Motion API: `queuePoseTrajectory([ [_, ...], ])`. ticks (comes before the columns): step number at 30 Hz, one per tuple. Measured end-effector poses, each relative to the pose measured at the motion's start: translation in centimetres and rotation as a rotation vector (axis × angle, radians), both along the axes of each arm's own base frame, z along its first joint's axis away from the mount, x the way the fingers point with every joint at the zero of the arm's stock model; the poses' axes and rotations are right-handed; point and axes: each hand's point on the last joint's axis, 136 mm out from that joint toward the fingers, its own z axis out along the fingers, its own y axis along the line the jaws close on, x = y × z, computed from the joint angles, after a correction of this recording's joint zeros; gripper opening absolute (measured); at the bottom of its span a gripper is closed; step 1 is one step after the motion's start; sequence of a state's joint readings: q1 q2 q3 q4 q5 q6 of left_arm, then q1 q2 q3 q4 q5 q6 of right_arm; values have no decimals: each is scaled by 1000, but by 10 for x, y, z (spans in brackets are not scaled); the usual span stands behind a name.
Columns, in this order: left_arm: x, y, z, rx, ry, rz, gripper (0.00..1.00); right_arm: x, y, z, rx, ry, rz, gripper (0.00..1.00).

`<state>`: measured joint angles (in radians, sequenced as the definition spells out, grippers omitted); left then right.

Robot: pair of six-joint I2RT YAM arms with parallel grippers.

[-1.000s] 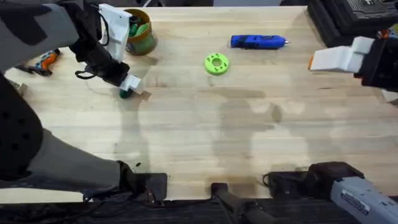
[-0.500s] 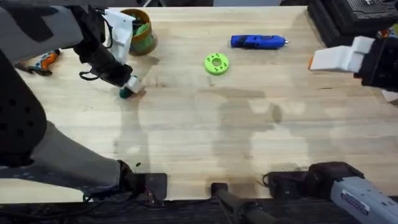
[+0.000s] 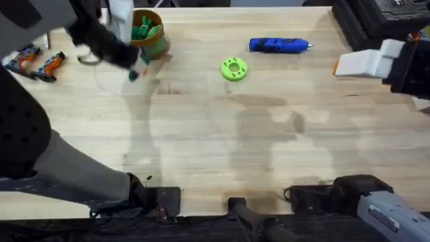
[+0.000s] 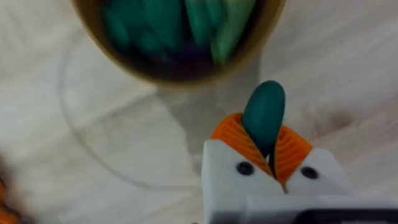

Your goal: Pick up the gripper from the table and insert it into the empty holder that is missing its gripper. Then pick up a screw, insert it into the mounting hole, and use the screwdriver to tighten it. Finally, clean up the table by picking up the vegetable and placing it into the bucket.

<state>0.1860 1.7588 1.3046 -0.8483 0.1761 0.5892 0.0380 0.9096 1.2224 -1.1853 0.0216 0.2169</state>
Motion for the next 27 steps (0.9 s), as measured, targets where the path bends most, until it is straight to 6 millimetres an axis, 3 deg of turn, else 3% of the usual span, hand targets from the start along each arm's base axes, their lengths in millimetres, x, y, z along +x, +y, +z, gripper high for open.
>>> queuePoseTrajectory([
  [8, 89, -9, 87, -88, -401, -18, 20, 0, 0, 0, 0, 0, 0, 956],
  [14, 125, -1, 121, -106, -589, 62, 20, 0, 0, 0, 0, -2, 0, 956],
  [18, 132, 1, 117, -119, -594, 93, 20, 0, 0, 0, 0, -2, 0, 956],
  [24, 147, 8, 72, -97, -531, 136, 20, 1, 0, 0, 0, -3, 0, 955],
  [27, 156, 11, 60, -91, -535, 144, 20, 0, 0, 0, 0, -2, 0, 959],
])
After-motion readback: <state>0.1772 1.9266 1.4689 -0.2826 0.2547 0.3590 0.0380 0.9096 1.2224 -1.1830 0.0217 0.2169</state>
